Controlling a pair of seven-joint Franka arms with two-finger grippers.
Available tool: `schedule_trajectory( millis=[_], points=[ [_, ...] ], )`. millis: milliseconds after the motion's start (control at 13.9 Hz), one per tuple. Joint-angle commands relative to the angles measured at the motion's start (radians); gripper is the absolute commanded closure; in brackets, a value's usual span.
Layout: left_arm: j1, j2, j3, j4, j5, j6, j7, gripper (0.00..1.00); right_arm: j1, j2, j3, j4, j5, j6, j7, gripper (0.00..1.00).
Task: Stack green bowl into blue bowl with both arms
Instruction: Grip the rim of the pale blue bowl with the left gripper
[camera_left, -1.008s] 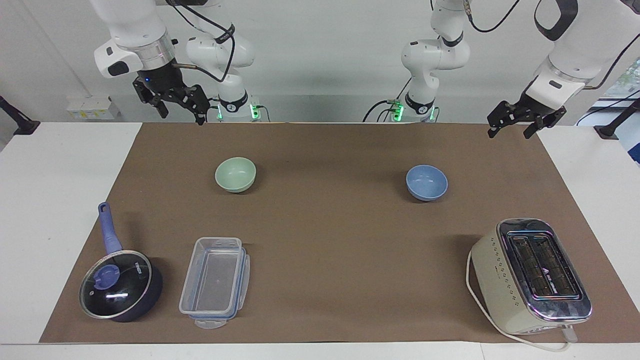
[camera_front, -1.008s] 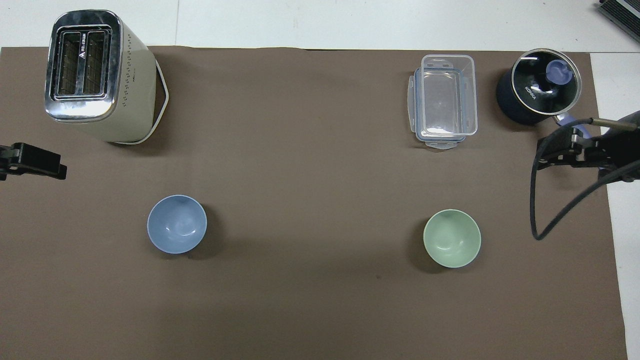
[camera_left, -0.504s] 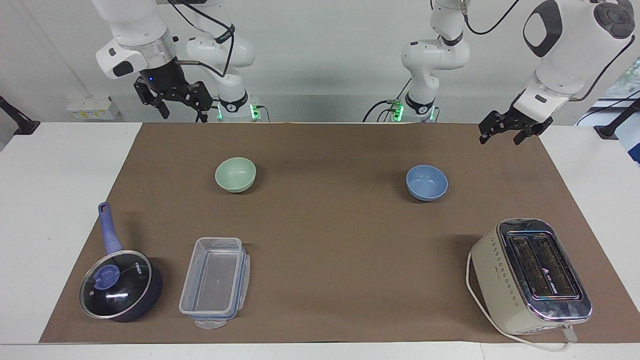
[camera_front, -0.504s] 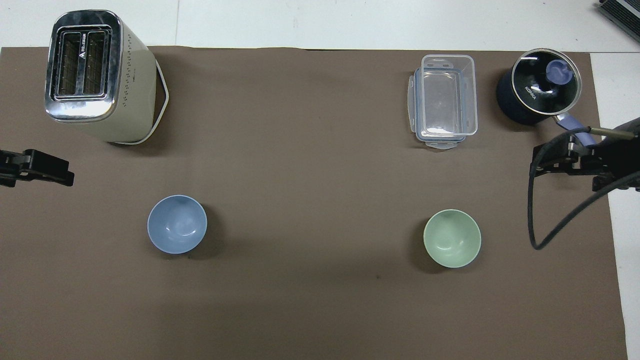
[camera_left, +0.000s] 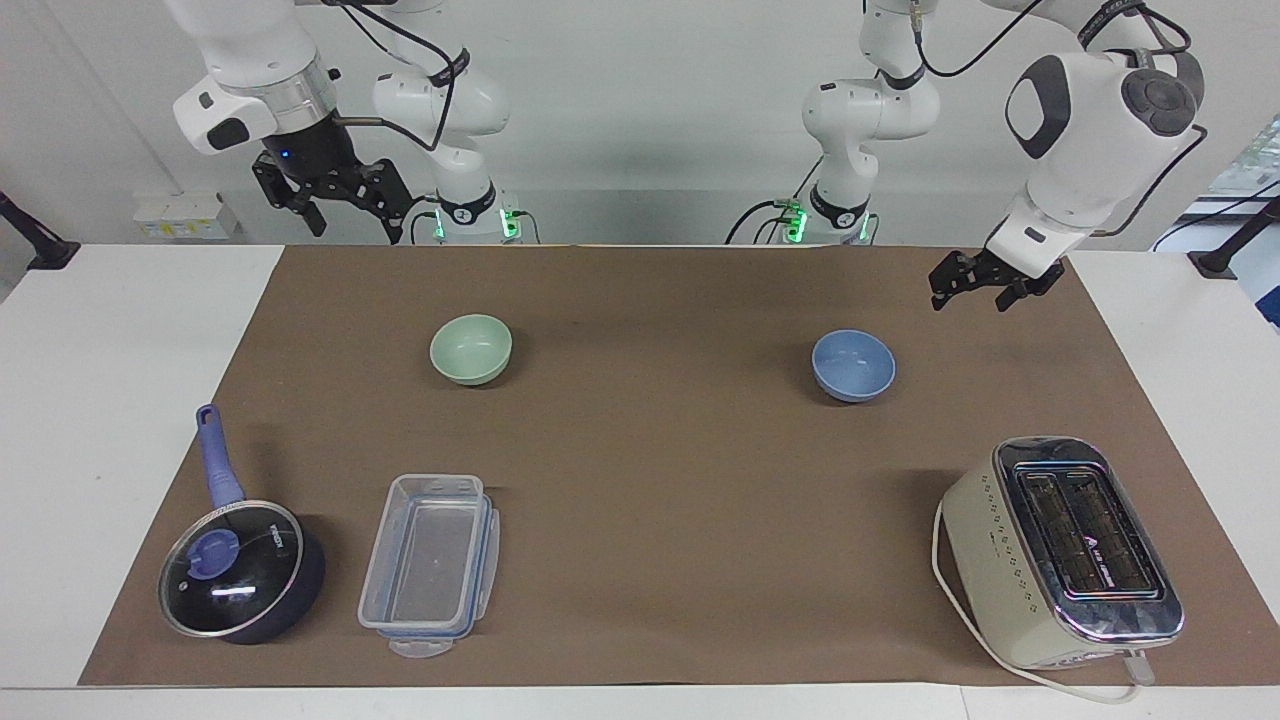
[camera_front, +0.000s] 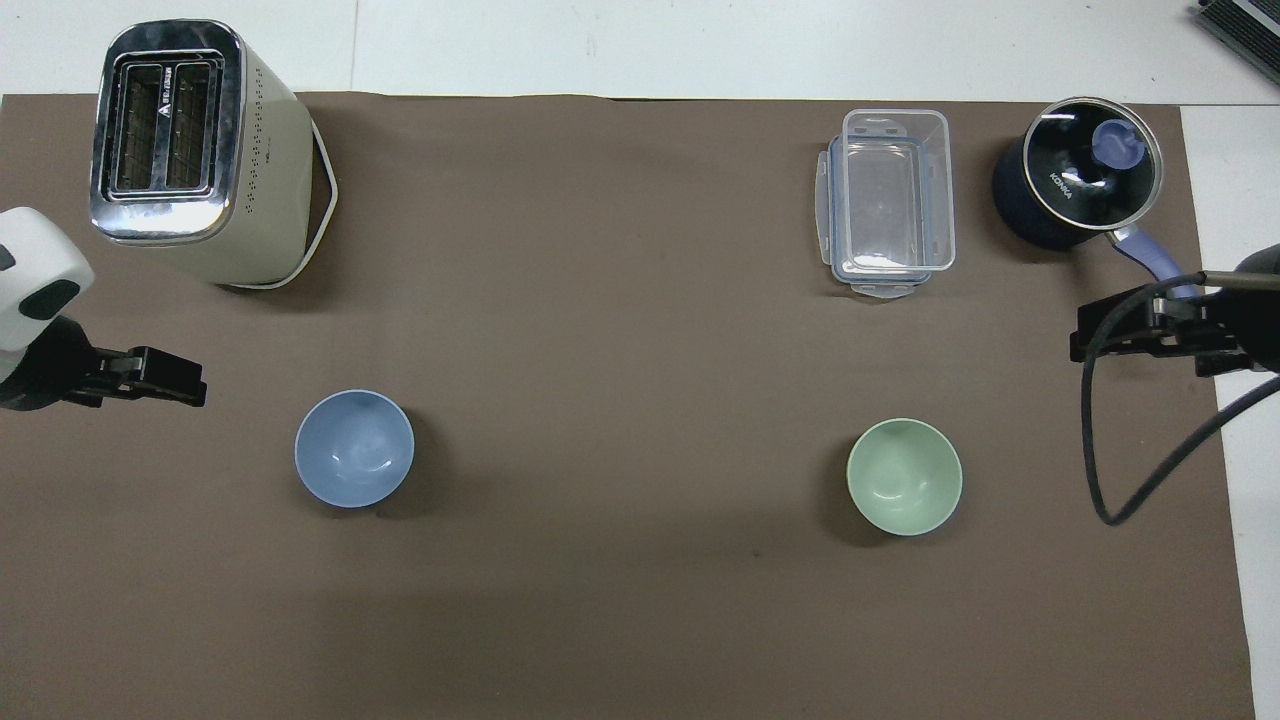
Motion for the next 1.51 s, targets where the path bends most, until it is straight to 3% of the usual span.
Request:
schedule_trajectory(
  millis=[0,576,864,1008,1080,1439],
  points=[
    [-0.019,-0.042,0.003,-0.124,0.019,0.097,-0.008,0.0,-0.014,-0.018,0.004,-0.023,0.023,0.009,-0.027,0.0],
    [-0.048,-0.024,0.002,-0.383,-0.001,0.399,-0.006,0.0,-0.015,-0.018,0.004,-0.023,0.023,0.011,-0.024,0.0],
    [-0.051,0.001,0.002,-0.434,-0.001,0.476,0.006,0.03,-0.015,-0.018,0.004,-0.023,0.023,0.011,-0.024,0.0],
    [-0.052,0.008,0.002,-0.451,-0.001,0.504,0.007,0.88,-0.015,-0.02,0.004,-0.023,0.023,0.011,-0.024,0.0],
    [-0.052,0.01,0.002,-0.453,-0.001,0.507,0.006,1.0,-0.015,-0.018,0.004,-0.023,0.023,0.009,-0.024,0.0],
    [-0.045,0.01,0.002,-0.434,-0.001,0.498,0.014,1.0,-0.015,-0.018,0.004,-0.023,0.023,0.011,-0.024,0.0]
  ],
)
